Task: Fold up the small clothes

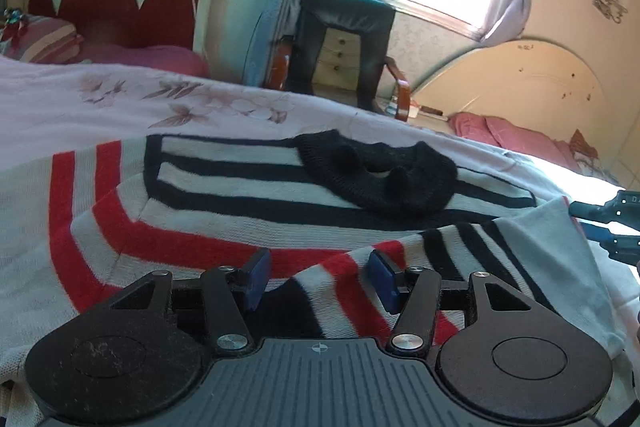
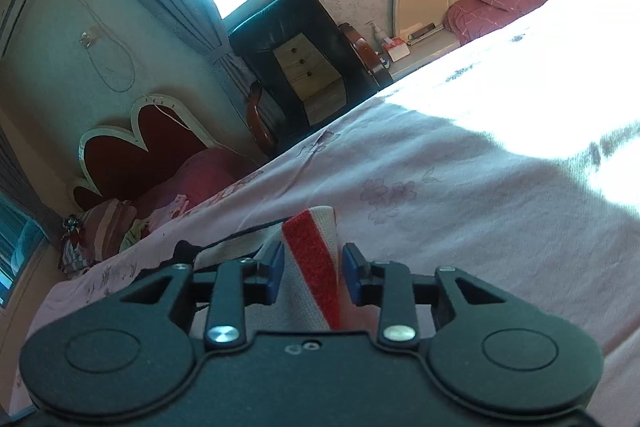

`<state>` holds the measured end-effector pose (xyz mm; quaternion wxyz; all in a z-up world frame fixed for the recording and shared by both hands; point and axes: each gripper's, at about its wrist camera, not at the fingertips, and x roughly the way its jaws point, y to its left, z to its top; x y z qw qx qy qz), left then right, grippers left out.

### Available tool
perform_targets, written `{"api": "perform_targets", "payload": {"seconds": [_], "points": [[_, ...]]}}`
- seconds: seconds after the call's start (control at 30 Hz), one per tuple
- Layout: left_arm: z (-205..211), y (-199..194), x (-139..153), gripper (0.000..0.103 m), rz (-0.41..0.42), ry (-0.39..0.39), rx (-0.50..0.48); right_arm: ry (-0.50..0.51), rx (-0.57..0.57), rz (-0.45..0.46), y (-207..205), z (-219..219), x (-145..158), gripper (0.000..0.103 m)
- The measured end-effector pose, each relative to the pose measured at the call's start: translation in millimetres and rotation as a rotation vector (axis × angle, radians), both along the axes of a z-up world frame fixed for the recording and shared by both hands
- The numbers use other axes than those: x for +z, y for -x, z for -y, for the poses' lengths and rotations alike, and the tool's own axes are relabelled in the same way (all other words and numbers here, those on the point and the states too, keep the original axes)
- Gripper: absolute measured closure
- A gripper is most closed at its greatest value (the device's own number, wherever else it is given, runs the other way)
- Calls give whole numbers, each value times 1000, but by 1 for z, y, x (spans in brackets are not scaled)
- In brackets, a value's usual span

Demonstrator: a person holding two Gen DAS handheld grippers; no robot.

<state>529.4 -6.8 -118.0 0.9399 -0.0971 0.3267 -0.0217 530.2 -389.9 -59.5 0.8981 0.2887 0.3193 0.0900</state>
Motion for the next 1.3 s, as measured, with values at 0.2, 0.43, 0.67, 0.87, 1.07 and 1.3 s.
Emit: {"api": "perform_targets", "payload": {"seconds": [0.2, 0.43, 0.67, 0.87, 1.07, 1.3], "points": [[9, 0, -9, 48, 23, -77, 23, 43, 22, -39, -12, 8, -22, 96], [21, 15, 21, 48, 109, -72, 14, 159, 42, 27, 6, 0, 10, 83], [78, 6, 3, 48, 14, -134, -153, 392, 205, 18, 23, -44, 11, 87], [57, 36, 5, 48, 13, -143, -156, 506, 245, 19, 72, -51, 10, 86], [43, 53, 8, 48, 19, -148, -140, 505, 262, 75, 121, -52, 24, 87], [34, 61, 13, 47, 21, -165, -123, 507, 248, 28, 127, -63, 23, 83]]}}
